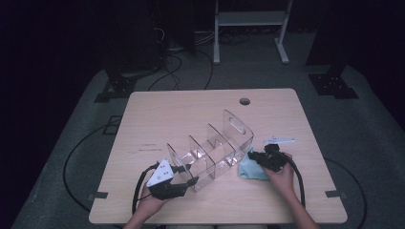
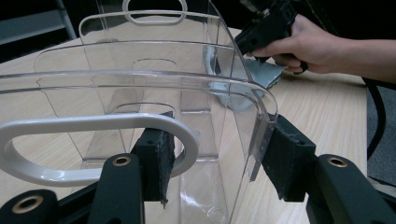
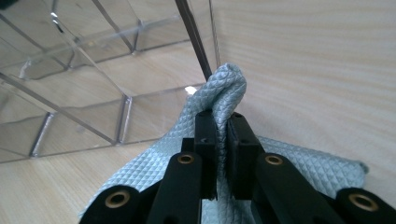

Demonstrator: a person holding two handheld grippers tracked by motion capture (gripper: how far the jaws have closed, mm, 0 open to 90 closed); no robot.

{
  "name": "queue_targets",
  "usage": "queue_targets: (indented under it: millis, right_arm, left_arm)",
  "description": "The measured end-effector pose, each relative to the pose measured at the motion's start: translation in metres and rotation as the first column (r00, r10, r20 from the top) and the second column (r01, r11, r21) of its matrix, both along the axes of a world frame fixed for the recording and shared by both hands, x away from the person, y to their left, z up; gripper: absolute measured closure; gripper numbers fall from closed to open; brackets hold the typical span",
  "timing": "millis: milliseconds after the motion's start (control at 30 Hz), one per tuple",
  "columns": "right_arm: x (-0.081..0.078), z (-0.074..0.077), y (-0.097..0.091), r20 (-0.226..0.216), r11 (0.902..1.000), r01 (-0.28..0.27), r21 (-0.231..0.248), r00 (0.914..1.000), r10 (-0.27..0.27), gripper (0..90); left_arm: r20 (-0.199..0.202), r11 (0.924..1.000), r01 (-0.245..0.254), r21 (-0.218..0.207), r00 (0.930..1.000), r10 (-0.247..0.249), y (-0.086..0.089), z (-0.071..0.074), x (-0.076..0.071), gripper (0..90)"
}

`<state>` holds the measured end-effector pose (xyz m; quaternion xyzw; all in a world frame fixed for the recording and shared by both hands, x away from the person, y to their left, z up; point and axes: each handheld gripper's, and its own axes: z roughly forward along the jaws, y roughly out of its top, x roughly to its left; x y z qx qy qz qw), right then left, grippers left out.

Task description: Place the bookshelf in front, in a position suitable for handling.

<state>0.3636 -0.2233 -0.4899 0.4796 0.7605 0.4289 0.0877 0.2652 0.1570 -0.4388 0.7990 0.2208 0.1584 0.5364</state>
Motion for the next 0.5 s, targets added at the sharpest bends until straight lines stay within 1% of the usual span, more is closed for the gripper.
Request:
queue_targets:
  millis: [33, 67, 133, 167, 233, 267, 300, 333, 400, 467, 500]
  right_arm:
    - [-0.001, 0.002, 0.0, 0.009, 1.0, -0.001, -0.002, 1.0, 0.001, 83.7]
    - [-0.002, 0.006, 0.0, 0.029, 1.0, -0.003, 0.0, 0.9996, 0.003, 83.7]
    - [-0.004, 0.013, 0.0, 0.054, 0.9999, -0.003, 0.015, 0.9985, 0.003, 83.7]
    - [-0.005, 0.014, 0.0, 0.053, 0.9998, -0.004, 0.018, 0.9986, 0.003, 83.7]
    - [-0.004, 0.01, 0.001, 0.025, 0.9995, -0.012, 0.029, 0.9996, 0.011, 83.7]
    - [-0.003, 0.007, 0.001, 0.011, 0.9995, -0.016, 0.026, 0.9998, 0.015, 83.7]
    - [-0.002, 0.007, 0.001, 0.009, 0.9995, -0.016, 0.027, 0.9998, 0.016, 83.7]
    - [-0.002, 0.008, 0.0, 0.014, 0.9994, -0.014, 0.032, 0.9998, 0.014, 83.7]
    - [-0.003, 0.012, -0.001, 0.038, 0.9991, -0.015, 0.039, 0.9992, 0.014, 83.7]
    - [-0.004, 0.014, -0.001, 0.038, 0.9991, -0.012, 0.042, 0.9992, 0.011, 83.7]
    - [-0.003, 0.012, 0.0, 0.037, 0.9992, -0.014, 0.038, 0.9992, 0.012, 83.7]
  left_arm:
    - [-0.001, 1.0, -0.001, 0.003, 1.0, 0.001, 0.0, 0.0, -0.001, 47.2]
    - [-0.003, 1.0, 0.0, 0.007, 1.0, 0.0, 0.0, 0.0, -0.001, 47.2]
    - [-0.007, 1.0, -0.002, 0.008, 1.0, 0.002, 0.0, 0.001, -0.002, 47.0]
    - [-0.006, 0.9999, -0.002, 0.012, 1.0, 0.002, 0.001, 0.001, -0.002, 46.7]
    - [-0.008, 1.0, -0.004, 0.009, 1.0, 0.004, 0.002, 0.002, -0.003, 46.1]
    - [-0.008, 0.9999, -0.003, 0.01, 1.0, 0.003, 0.003, 0.003, -0.004, 44.4]
    - [-0.007, 1.0, -0.004, 0.002, 1.0, 0.004, 0.005, 0.004, -0.005, 43.0]
    - [-0.006, 1.0, -0.006, -0.001, 1.0, 0.006, 0.008, 0.005, -0.006, 41.4]
    - [-0.007, 0.9999, -0.006, -0.011, 1.0, 0.006, 0.012, 0.006, -0.008, 39.6]
    - [-0.002, 0.9999, -0.012, -0.013, 0.9999, 0.012, 0.019, 0.008, -0.01, 38.1]
    - [-0.003, 0.9998, -0.014, -0.015, 0.9999, 0.014, 0.021, 0.009, -0.012, 37.7]
